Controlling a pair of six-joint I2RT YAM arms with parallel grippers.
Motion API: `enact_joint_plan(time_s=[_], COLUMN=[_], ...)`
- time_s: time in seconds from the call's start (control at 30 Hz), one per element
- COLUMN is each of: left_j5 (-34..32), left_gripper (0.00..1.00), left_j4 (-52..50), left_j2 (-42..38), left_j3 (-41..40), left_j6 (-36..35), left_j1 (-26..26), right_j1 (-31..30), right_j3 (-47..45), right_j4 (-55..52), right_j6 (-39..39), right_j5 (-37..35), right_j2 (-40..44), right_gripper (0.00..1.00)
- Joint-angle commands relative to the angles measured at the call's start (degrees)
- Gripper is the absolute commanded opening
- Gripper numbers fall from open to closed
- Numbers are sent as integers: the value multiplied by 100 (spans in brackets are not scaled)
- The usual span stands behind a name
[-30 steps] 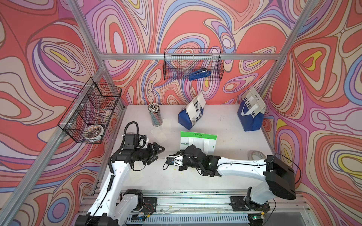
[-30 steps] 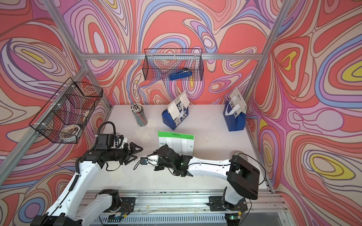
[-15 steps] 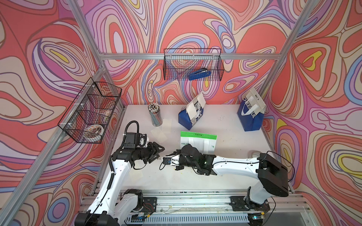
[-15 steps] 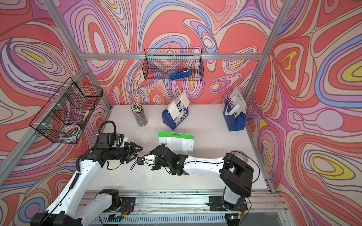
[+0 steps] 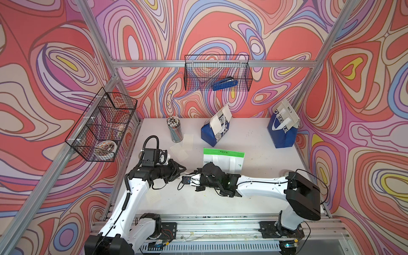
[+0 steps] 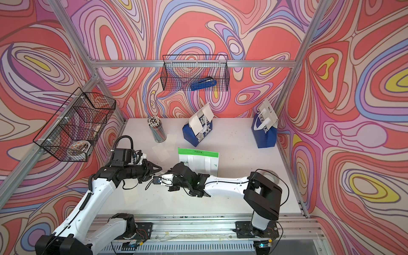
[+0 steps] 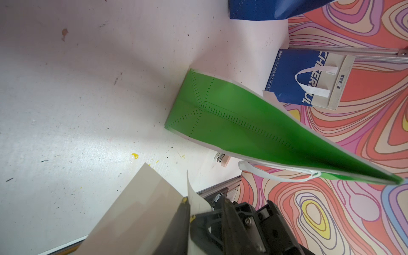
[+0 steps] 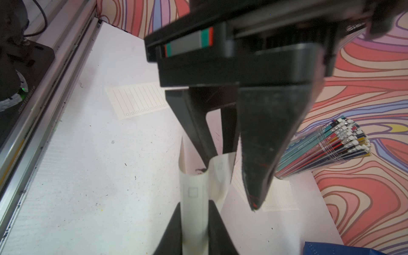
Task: Staple the receipts to the bags
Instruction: Pick up the receipt from the center of the board.
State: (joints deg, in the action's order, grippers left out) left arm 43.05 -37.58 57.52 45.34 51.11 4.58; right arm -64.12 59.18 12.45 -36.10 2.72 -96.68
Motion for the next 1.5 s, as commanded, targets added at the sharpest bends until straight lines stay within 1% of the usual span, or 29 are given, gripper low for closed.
enact_joint_plan(time_s=[0.0, 0.03, 0.1, 0.13, 0.17, 0.3, 0.47, 0.53, 0.6, 0.63, 0.7, 0.77, 0.87, 0.97, 1.03, 1.1, 1.17, 1.23, 1.27, 1.33, 1.4, 1.47], left_j5=[58, 107, 219, 264, 259, 448, 1220, 1538, 1703, 1787, 1948, 2039, 2250, 2374, 2417, 2438, 2428, 2427, 2427, 2402, 2364, 2391], left_gripper=[0, 0, 0, 0, 0, 0, 0, 0, 0, 0, 0, 0, 0, 0, 0, 0, 0, 0, 0, 0, 0, 0], left_j4=[134, 187, 331, 433, 513, 1116, 2714, 3336, 3732, 3955, 4408, 4853, 5813, 7181, 8113, 8645, 9123, 9994, 10403, 11316, 11317, 11317], left_j2=[17, 28, 45, 49, 29, -181, -485, -569, -631, -630, -584, -503, -433, -380, -323, -240, -119, 52, 142, 405, 532, 597], left_j3=[-81, -115, -153, -157, -149, -172, -417, -469, -458, -448, -447, -469, -597, -862, -990, -1046, -1132, -1256, -1292, -1352, -1334, -1368], left_j6=[-8, -22, -63, -111, -159, -300, -464, -763, -990, -1038, -1050, -982, -758, -268, 157, 375, 551, 869, 1053, 1522, 1592, 1504], left_j1=[34, 34, 34, 35, 32, 34, 119, 242, 398, 474, 558, 633, 710, 746, 755, 759, 801, 859, 881, 896, 943, 974], right_j1=[22, 22, 22, 22, 23, 73, 187, 269, 408, 493, 684, 934, 1272, 1422, 1445, 1443, 1445, 1465, 1496, 1592, 1705, 1782], right_j3=[94, 79, 23, -40, -108, -465, -987, -1232, -1447, -1531, -1610, -1683, -1852, -1852, -1747, -1637, -1544, -1528, -1540, -1628, -1711, -1704], right_j4=[113, 109, 146, 201, 207, 206, 367, 688, 1012, 1129, 1187, 1258, 1548, 1474, 1346, 1362, 1556, 1931, 2086, 2427, 2756, 3019], right_j6=[146, 151, 225, 268, 317, 584, 1172, 1568, 1989, 2181, 2496, 2881, 3578, 3828, 3891, 4072, 4328, 4649, 4800, 5139, 5428, 5626], right_j5=[-43, -58, -114, -144, -176, -123, -69, 2, 95, 170, 455, 874, 1433, 1850, 2299, 2728, 3069, 3249, 3291, 3274, 3319, 3565], right_j2=[-79, -62, 16, 98, 198, 815, 1817, 2166, 2437, 2543, 2681, 2771, 2889, 2962, 2926, 2814, 2645, 2459, 2390, 2282, 2216, 2118], right_gripper=[21, 21, 26, 32, 41, 55, 71, 78, 84, 87, 88, 88, 88, 88, 86, 83, 76, 58, 52, 48, 38, 24])
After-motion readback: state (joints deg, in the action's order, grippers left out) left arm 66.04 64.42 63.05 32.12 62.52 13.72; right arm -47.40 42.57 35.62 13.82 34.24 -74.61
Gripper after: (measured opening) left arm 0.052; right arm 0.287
